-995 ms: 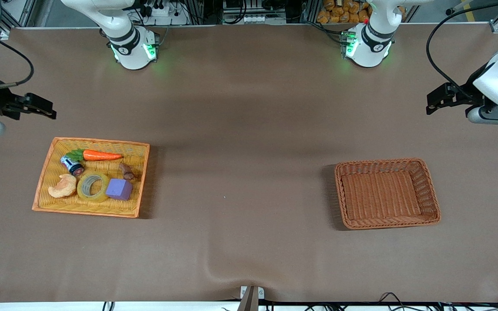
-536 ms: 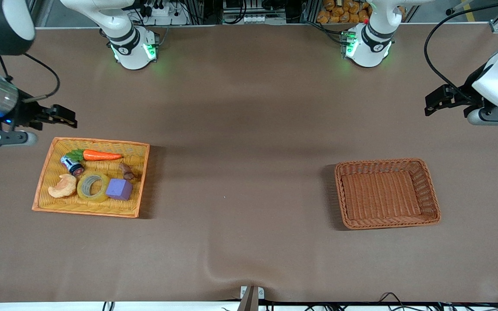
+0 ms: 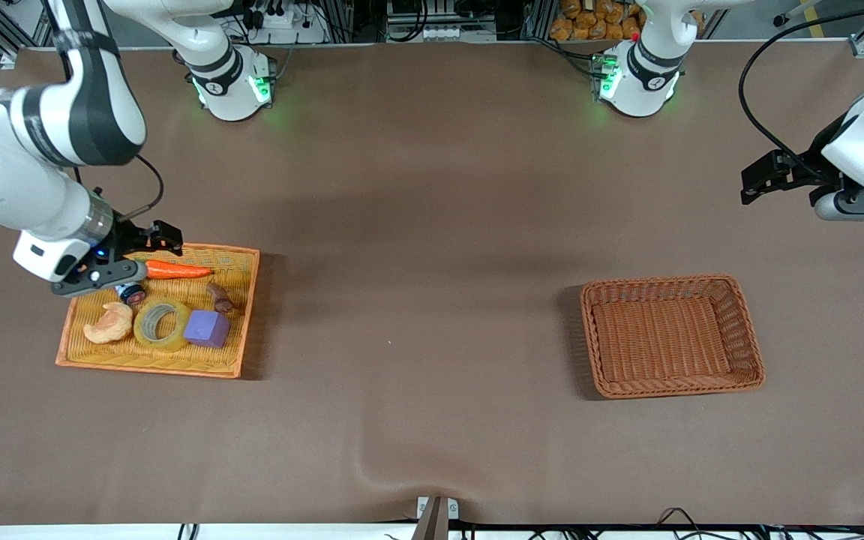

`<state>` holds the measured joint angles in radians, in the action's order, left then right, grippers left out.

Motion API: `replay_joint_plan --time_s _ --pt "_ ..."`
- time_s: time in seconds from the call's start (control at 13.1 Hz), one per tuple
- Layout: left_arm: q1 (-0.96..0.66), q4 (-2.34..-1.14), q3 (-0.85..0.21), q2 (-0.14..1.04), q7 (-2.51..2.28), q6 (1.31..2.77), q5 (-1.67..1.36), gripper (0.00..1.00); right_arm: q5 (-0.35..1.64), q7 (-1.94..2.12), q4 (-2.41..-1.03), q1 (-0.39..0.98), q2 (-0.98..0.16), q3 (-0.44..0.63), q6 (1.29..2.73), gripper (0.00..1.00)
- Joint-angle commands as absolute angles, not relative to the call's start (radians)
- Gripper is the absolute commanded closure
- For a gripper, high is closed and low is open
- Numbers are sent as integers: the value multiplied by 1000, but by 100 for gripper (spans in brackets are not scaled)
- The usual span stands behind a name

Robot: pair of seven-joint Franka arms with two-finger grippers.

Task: Transfer tape with both arms
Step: 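Reach the right gripper down to the yellow tape roll in the tray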

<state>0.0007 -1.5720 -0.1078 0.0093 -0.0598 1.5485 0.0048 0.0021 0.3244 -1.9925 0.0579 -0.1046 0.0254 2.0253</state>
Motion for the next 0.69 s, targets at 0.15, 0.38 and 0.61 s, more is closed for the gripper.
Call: replay_joint_plan --time_s 0.15,0.38,0.61 --pt "3 -1548 -114 21 -66 1537 20 0 -11 646 -2002 -11 -260 21 2190 0" --pt "3 -1548 -112 26 -69 1537 21 0 -11 724 -1993 -34 -383 21 2337 0" --pt "2 -1552 -112 52 -69 1537 23 0 -9 839 -1993 -47 -457 21 2445 0"
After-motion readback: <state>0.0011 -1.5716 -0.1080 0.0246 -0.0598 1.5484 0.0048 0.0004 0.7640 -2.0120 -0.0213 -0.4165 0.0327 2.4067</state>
